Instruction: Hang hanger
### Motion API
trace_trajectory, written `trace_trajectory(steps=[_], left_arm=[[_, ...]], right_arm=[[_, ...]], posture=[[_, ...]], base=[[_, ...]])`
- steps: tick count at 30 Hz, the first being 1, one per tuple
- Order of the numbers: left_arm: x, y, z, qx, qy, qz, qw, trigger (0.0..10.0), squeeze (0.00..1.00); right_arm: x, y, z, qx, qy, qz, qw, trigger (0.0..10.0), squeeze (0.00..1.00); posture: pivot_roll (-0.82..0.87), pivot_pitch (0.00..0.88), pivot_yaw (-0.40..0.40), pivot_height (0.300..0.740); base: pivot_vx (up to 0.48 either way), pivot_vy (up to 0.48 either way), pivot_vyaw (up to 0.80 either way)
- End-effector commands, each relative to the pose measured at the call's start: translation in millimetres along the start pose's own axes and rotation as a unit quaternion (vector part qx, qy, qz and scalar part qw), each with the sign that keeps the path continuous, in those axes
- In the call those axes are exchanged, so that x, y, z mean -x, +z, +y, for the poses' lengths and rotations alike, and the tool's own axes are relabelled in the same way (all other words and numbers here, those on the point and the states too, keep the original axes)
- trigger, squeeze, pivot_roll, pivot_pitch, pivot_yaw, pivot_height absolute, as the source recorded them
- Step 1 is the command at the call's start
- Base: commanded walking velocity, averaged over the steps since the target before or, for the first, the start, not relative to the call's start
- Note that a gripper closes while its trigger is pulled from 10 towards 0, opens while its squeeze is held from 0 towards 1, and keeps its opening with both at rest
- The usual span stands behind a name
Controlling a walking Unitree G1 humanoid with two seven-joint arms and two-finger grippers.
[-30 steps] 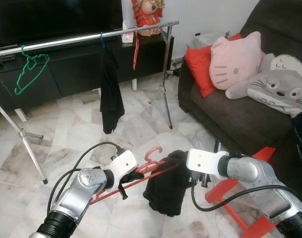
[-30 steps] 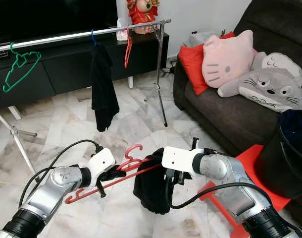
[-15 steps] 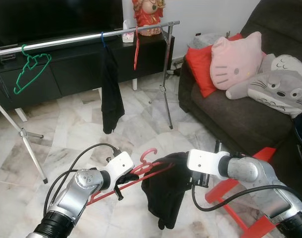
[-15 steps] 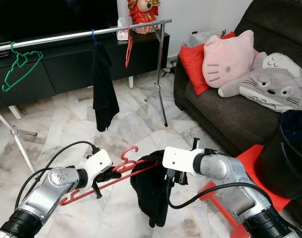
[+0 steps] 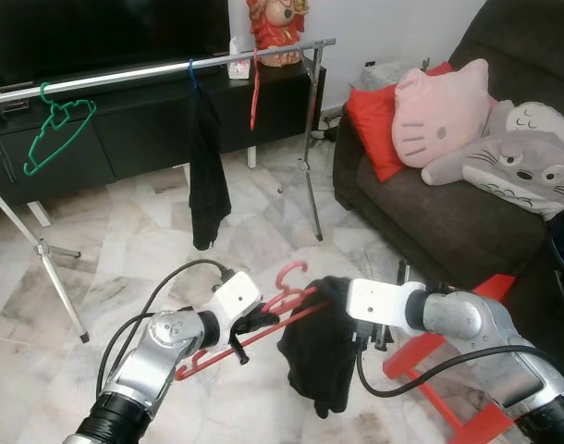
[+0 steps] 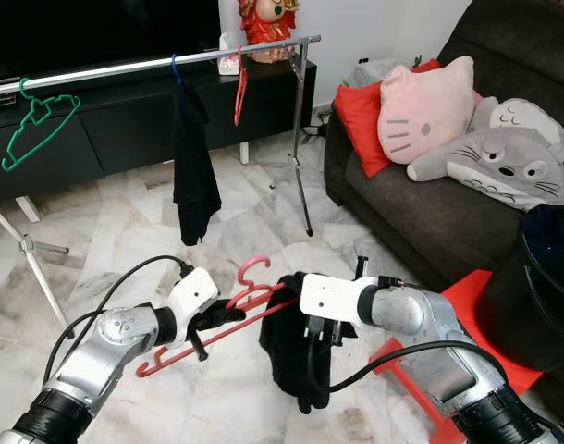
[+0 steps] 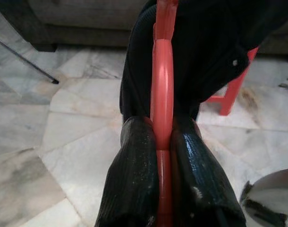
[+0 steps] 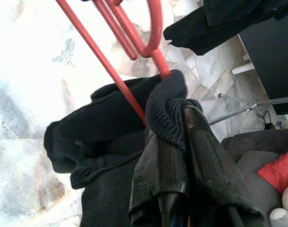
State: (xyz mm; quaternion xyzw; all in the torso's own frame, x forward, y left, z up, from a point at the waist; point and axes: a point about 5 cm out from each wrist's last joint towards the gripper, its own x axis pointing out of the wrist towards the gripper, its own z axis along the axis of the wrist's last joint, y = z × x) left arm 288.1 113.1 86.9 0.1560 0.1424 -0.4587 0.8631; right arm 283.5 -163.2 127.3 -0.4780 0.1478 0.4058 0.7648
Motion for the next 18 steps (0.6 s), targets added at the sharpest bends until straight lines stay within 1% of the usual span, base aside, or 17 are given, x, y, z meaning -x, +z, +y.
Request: trace_trajectory(steps=[1, 6, 8, 12, 13, 18], left_arm=[[2.4, 14.8, 2.5, -0.006, -0.006, -0.033, 0.999, 10.0, 0.00], [3.7, 8.7, -14.8, 0.012, -0.072, -0.023, 0.997, 10.0, 0.00], [4.3, 7.2, -18.5, 0.021, -0.087, -0.021, 0.996, 10.0, 0.00], [6.7, 3.3, -21.3, 0.027, -0.104, -0.012, 0.994, 10.0, 0.00], [8.3, 1.0, -23.2, 0.032, -0.116, -0.006, 0.993, 10.0, 0.00], [10.7, -2.4, -25.1, 0.033, -0.128, 0.006, 0.991, 10.0, 0.00]], right_arm=[[1.7, 4.5, -1.4, 0.005, 0.000, -0.009, 1.000, 10.0, 0.00], [2.5, 9.7, -5.1, 0.006, -0.004, -0.018, 1.000, 10.0, 0.00], [2.4, 9.9, -5.1, 0.008, -0.003, -0.019, 1.000, 10.0, 0.00], [2.4, 11.0, -5.5, 0.012, -0.001, -0.021, 1.000, 10.0, 0.00], [3.0, 11.7, -6.0, 0.014, 0.000, -0.023, 1.000, 10.0, 0.00], [4.0, 12.2, -6.3, 0.017, 0.002, -0.024, 1.000, 10.0, 0.00]], posture=[[-0.14, 0.000, -0.047, 0.740], [-0.14, 0.000, -0.047, 0.740], [-0.14, 0.000, -0.047, 0.740], [-0.14, 0.000, -0.048, 0.740], [-0.14, 0.000, -0.048, 0.740], [-0.14, 0.000, -0.048, 0.740]], base=[[0.000, 0.000, 0.00], [0.000, 0.000, 0.00], [0.000, 0.000, 0.00], [0.000, 0.000, 0.00], [0.000, 0.000, 0.00], [0.000, 0.000, 0.00]])
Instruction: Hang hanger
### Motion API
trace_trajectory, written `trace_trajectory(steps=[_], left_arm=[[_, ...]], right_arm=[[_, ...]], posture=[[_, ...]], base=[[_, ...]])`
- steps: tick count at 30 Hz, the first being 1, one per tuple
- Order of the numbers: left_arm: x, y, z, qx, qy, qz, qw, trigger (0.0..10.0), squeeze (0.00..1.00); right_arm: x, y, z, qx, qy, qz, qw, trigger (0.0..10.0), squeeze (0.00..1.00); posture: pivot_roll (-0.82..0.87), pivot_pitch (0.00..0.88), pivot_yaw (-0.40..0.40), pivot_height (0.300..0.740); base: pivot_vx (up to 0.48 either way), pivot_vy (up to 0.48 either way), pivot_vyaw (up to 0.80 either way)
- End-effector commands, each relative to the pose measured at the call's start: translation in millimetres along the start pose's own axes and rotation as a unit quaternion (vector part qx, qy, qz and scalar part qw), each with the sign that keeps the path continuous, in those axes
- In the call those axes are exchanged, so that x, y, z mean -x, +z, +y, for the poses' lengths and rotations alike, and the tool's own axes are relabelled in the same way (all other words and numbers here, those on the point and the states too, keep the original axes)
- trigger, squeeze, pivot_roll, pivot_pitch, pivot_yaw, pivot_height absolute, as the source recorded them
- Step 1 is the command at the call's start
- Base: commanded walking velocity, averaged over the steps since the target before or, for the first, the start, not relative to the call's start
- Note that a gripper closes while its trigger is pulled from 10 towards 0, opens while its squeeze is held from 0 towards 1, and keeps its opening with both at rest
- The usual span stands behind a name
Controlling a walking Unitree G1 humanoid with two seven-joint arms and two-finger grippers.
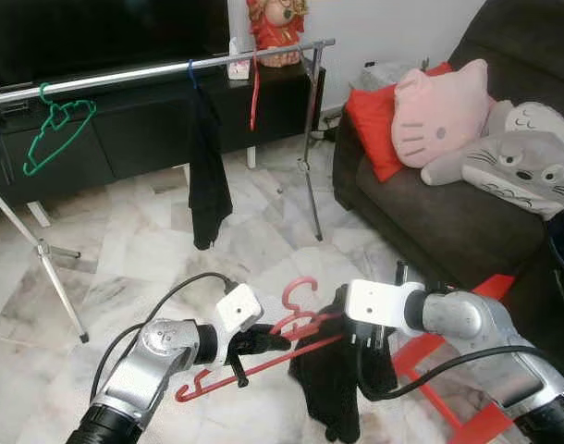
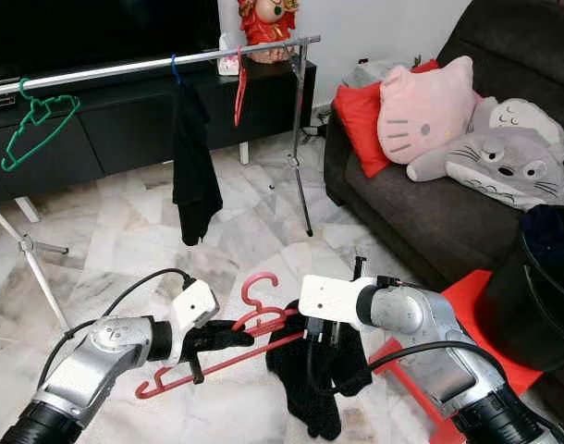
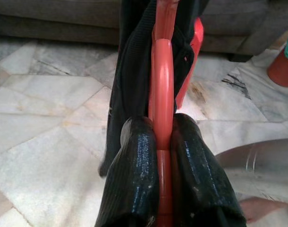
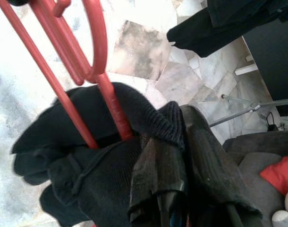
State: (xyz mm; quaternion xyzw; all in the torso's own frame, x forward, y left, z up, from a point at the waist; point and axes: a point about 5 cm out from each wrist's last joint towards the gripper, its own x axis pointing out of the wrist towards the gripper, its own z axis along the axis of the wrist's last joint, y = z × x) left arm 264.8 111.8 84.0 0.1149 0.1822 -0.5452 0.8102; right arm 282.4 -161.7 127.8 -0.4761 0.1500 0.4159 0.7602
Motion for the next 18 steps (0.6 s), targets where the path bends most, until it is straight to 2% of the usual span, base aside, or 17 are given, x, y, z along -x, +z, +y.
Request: trace_trajectory(steps=[1, 9, 15, 18], left_arm=[[0.6, -1.0, -5.9, 0.001, -0.026, 0.007, 1.000, 10.0, 0.00], [1.7, -2.3, -10.3, 0.004, -0.056, 0.015, 0.998, 10.0, 0.00], [-4.7, -1.2, -5.3, -0.005, -0.029, 0.015, 0.999, 10.0, 0.00], [-10.7, -1.0, -1.3, -0.013, 0.001, 0.009, 1.000, 10.0, 0.00]], right_arm=[[4.4, 10.6, -7.5, 0.018, -0.009, -0.021, 1.000, 10.0, 0.00], [8.3, 21.4, -4.6, 0.029, 0.015, -0.053, 0.998, 10.0, 0.00], [11.4, 30.0, -4.2, 0.029, 0.020, -0.071, 0.997, 10.0, 0.00], [12.9, 31.4, 0.4, 0.033, 0.032, -0.076, 0.996, 10.0, 0.00]], posture=[[-0.15, 0.000, -0.048, 0.740], [-0.15, 0.000, -0.049, 0.740], [-0.15, 0.000, -0.049, 0.740], [-0.15, 0.000, -0.049, 0.740]], base=[[0.000, 0.000, 0.00], [0.000, 0.000, 0.00], [0.000, 0.000, 0.00], [0.000, 0.000, 0.00]])
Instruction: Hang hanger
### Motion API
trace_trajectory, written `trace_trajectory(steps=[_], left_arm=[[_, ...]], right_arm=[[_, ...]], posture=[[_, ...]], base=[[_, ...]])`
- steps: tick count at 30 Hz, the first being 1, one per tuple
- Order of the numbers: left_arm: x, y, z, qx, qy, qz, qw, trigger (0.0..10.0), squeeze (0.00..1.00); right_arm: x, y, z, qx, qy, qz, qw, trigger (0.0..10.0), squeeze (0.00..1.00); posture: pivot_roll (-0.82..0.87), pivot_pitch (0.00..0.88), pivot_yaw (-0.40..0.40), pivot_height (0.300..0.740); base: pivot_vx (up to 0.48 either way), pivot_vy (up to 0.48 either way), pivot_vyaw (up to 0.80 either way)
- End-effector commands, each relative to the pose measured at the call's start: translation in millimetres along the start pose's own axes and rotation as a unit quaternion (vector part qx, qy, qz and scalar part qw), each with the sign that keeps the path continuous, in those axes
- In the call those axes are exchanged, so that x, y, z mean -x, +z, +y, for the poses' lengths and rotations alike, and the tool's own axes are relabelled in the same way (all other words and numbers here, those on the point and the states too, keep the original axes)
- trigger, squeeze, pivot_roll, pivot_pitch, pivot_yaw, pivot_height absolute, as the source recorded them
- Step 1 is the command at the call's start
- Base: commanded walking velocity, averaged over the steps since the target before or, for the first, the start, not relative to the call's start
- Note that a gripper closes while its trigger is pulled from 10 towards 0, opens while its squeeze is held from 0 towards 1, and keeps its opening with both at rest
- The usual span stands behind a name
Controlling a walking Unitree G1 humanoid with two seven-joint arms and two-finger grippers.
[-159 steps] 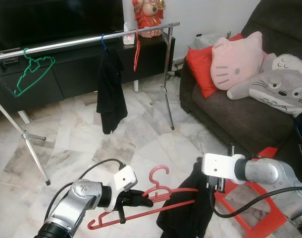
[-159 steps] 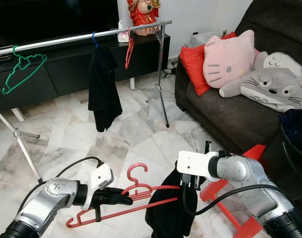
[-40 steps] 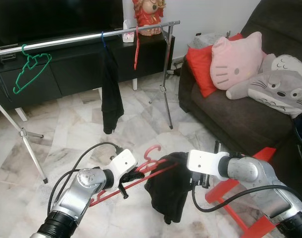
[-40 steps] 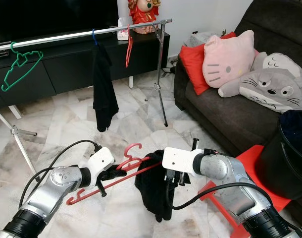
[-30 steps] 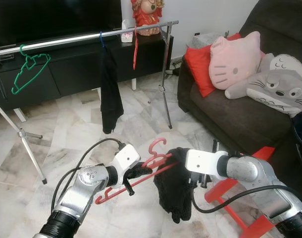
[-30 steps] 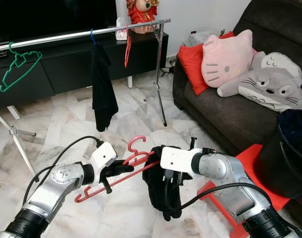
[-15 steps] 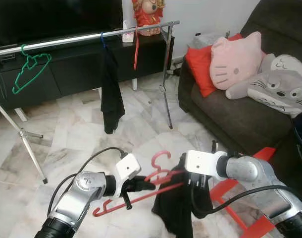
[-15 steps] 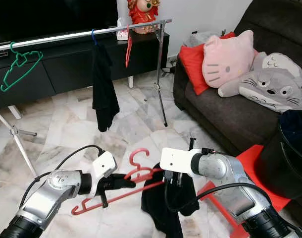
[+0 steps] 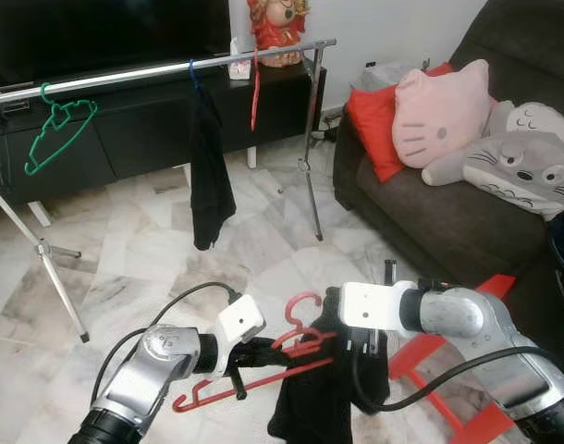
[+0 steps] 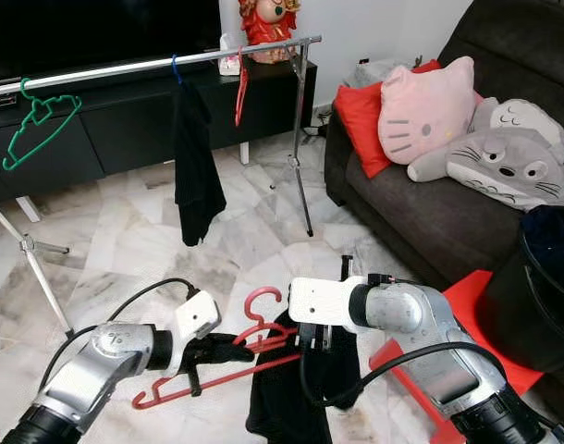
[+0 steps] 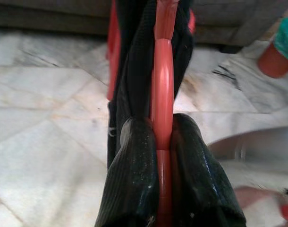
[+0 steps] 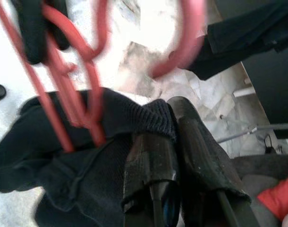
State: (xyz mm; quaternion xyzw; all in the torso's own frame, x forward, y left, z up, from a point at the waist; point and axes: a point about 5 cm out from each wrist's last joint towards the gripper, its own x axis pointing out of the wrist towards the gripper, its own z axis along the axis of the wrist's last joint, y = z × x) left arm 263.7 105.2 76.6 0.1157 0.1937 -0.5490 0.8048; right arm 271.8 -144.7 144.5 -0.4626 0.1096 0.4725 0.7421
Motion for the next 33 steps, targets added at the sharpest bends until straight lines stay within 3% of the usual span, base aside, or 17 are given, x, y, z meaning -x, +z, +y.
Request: trace_trajectory(steps=[1, 6, 7, 21, 29, 30, 31, 32, 33], left_arm=[[-3.7, 4.3, 2.2, -0.015, 0.011, -0.008, 1.000, 10.0, 0.00], [-9.0, 7.3, 2.9, -0.006, 0.028, -0.023, 0.999, 10.0, 0.00], [-11.2, 8.1, 7.9, -0.010, 0.056, -0.027, 0.998, 10.0, 0.00], [-15.1, 13.7, 23.6, 0.002, 0.163, -0.077, 0.984, 10.0, 0.00], [-18.8, 16.5, 22.2, 0.013, 0.165, -0.097, 0.982, 10.0, 0.00], [-19.0, 16.6, 22.1, 0.014, 0.164, -0.098, 0.982, 10.0, 0.00], [-19.2, 16.6, 22.2, 0.014, 0.164, -0.099, 0.981, 10.0, 0.00], [-19.5, 17.5, 22.3, 0.018, 0.164, -0.103, 0.981, 10.0, 0.00], [-19.8, 18.5, 22.2, 0.021, 0.163, -0.108, 0.980, 10.0, 0.00]], right_arm=[[3.9, 8.0, -0.9, 0.010, -0.001, -0.016, 1.000, 10.0, 0.00], [6.9, 20.5, -1.6, 0.006, 0.001, -0.055, 0.998, 10.0, 0.00], [7.7, 24.2, -1.1, 0.004, 0.005, -0.066, 0.998, 10.0, 0.00], [10.3, 20.1, -1.0, -0.026, -0.019, -0.056, 0.998, 10.0, 0.00], [9.1, 8.4, 1.7, -0.047, -0.027, -0.031, 0.998, 10.0, 0.00], [9.0, 8.3, 1.5, -0.048, -0.027, -0.031, 0.998, 10.0, 0.22], [8.9, 8.4, 1.4, -0.047, -0.027, -0.031, 0.998, 10.0, 0.22], [8.8, 8.3, 0.5, -0.050, -0.031, -0.031, 0.998, 10.0, 0.85], [8.6, 8.1, 0.1, -0.051, -0.033, -0.030, 0.998, 10.0, 0.98]], posture=[[-0.15, 0.000, -0.049, 0.740], [-0.15, 0.000, -0.048, 0.740], [-0.15, 0.000, -0.048, 0.740], [-0.15, 0.000, -0.049, 0.740], [-0.16, 0.000, -0.053, 0.740], [-0.16, 0.000, -0.052, 0.740], [-0.16, 0.000, -0.052, 0.740], [-0.16, 0.000, -0.052, 0.740], [-0.16, 0.000, -0.053, 0.740]], base=[[0.000, 0.000, 0.00], [0.000, 0.000, 0.00], [0.000, 0.000, 0.00], [0.000, 0.000, 0.00], [0.000, 0.000, 0.00], [0.000, 0.000, 0.00], [0.000, 0.000, 0.00], [0.000, 0.000, 0.00], [0.000, 0.000, 0.00]])
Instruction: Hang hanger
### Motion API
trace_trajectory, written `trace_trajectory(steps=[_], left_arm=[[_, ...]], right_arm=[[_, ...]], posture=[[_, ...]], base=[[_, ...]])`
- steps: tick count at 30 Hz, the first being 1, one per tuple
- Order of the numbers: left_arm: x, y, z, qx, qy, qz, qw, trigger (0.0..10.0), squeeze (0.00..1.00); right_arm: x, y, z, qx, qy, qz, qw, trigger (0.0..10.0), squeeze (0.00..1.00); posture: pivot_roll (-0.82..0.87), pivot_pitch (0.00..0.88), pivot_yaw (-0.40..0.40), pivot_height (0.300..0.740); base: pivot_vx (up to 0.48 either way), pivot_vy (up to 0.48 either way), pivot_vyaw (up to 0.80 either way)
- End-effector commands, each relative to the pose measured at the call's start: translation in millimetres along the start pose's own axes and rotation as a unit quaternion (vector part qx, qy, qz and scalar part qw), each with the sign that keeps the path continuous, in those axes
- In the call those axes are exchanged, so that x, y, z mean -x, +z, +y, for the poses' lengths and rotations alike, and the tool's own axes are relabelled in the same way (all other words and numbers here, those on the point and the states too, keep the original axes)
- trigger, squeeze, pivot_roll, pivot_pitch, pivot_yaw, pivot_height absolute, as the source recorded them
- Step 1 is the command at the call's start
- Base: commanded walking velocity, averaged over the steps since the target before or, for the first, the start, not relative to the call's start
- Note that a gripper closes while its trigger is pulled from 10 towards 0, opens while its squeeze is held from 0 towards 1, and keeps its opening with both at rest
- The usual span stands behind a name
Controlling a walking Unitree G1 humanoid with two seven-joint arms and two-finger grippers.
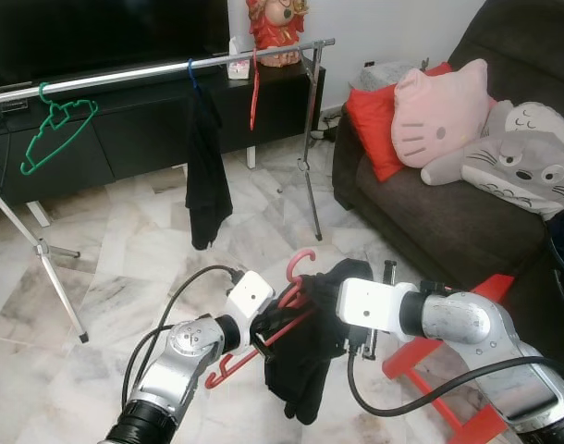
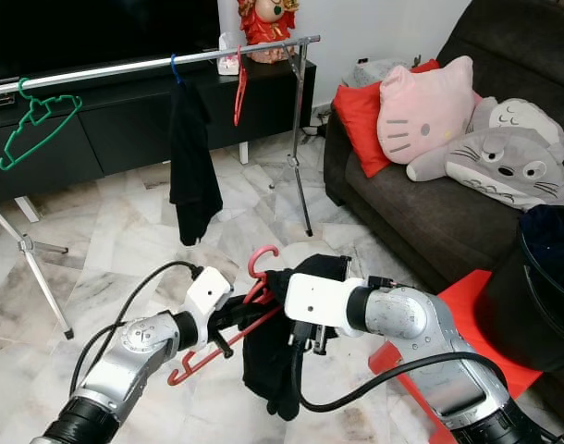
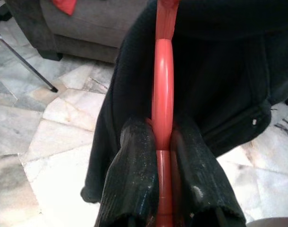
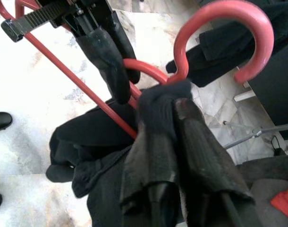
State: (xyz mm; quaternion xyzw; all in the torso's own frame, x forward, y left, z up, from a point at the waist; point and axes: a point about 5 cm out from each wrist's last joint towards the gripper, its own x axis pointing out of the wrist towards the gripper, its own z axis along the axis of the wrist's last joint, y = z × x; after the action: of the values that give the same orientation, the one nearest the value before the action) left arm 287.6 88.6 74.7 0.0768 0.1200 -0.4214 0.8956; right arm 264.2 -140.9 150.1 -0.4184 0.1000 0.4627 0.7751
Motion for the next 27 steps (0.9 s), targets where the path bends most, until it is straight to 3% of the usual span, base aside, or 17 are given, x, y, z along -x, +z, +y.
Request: trace_trajectory(steps=[1, 17, 27], left_arm=[[-1.1, 11.8, 6.0, 0.004, 0.009, -0.035, 0.999, 10.0, 0.00], [-1.5, 17.9, 3.2, 0.031, -0.002, -0.070, 0.997, 10.0, 0.00], [7.5, 11.2, 4.5, 0.032, -0.042, -0.056, 0.997, 10.0, 0.00]], right_arm=[[3.1, 0.0, -3.5, -0.007, -0.011, -0.002, 1.000, 10.0, 1.00], [1.7, 0.2, -2.9, -0.007, -0.014, 0.001, 1.000, 10.0, 1.00], [16.3, -7.6, -34.0, -0.011, -0.117, 0.019, 0.993, 10.0, 1.00]], posture=[[-0.16, 0.000, -0.053, 0.740], [-0.16, 0.000, -0.054, 0.740], [-0.17, 0.000, -0.052, 0.740]], base=[[0.000, 0.000, 0.00], [0.000, 0.000, 0.00], [0.000, 0.000, 0.00]])
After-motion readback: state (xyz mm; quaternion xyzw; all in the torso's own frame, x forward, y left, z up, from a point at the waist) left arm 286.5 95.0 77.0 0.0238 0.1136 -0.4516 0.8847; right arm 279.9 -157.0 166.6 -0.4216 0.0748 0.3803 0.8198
